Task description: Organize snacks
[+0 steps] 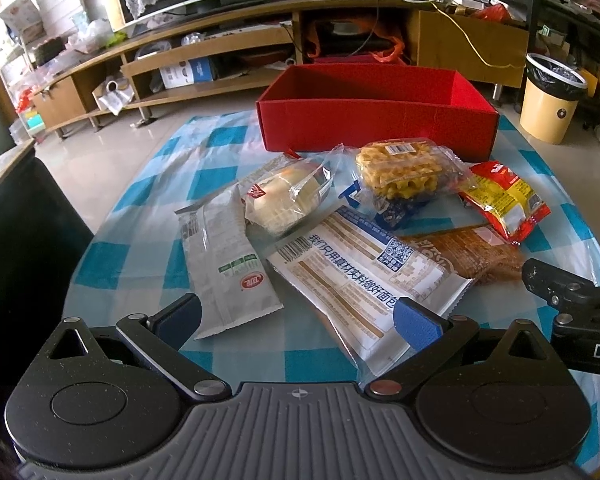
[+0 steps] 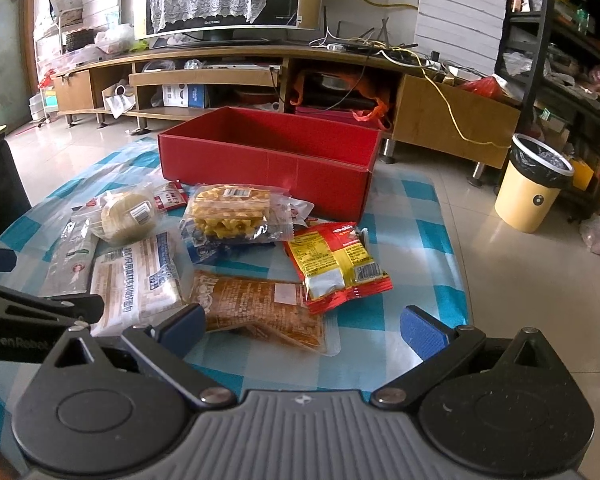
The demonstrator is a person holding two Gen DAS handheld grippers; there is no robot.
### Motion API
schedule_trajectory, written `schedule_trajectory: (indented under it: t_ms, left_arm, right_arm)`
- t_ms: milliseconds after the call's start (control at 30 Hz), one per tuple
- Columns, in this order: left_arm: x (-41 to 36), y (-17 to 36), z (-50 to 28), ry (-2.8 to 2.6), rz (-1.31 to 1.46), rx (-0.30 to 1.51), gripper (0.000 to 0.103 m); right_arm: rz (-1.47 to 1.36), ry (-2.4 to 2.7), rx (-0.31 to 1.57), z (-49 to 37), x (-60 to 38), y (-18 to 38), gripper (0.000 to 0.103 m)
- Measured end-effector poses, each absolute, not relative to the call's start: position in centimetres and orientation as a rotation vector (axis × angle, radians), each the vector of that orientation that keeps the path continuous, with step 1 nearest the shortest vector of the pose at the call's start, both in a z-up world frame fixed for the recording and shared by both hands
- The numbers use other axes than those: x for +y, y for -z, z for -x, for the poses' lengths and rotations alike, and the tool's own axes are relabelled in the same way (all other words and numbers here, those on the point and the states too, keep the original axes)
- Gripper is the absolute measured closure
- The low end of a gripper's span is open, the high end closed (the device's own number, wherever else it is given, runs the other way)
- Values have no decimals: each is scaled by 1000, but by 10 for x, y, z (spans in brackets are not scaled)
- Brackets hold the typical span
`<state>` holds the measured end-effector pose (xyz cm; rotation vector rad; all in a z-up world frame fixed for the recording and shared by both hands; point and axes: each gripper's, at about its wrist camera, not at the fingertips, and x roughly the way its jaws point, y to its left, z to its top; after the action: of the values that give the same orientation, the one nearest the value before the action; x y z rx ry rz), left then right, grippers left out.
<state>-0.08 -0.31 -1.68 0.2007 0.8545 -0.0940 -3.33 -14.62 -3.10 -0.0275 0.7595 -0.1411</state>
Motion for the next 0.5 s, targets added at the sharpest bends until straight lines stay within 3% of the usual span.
schedule_trajectory:
  t_ms: [500]
  left_arm:
    - [-7,17,2,106,-212,849,0]
  right_arm:
    - [23,134,759,34,-149,30,2]
